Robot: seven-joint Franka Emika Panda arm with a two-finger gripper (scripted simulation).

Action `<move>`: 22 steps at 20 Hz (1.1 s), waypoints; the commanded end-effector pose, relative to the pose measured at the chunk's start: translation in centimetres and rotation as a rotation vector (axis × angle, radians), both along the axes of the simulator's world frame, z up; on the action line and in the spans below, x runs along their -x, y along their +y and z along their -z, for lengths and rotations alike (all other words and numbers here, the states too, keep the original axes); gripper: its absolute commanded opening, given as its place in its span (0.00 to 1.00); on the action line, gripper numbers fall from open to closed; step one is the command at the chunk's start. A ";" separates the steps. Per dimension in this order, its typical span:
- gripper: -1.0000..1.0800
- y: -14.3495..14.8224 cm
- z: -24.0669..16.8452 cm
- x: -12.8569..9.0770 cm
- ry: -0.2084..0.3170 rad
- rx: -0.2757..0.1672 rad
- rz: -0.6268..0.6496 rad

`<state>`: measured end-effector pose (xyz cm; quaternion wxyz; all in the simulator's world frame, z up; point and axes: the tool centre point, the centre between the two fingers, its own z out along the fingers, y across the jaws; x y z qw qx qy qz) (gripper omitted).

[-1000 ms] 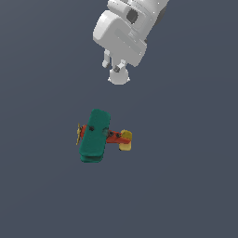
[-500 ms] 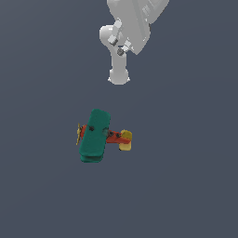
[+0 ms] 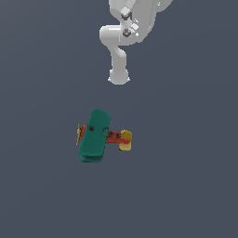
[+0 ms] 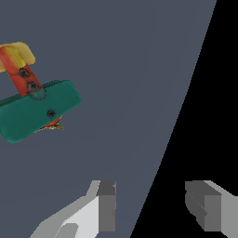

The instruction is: Pick up the object and move it to a goal position.

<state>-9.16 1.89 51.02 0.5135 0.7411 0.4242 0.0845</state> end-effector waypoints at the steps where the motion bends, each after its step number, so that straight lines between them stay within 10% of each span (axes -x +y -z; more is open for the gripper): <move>1: 0.62 0.7 -1.1 0.3 -0.014 0.065 -0.028; 22: 0.62 8.3 -5.8 2.5 -0.039 0.671 -0.205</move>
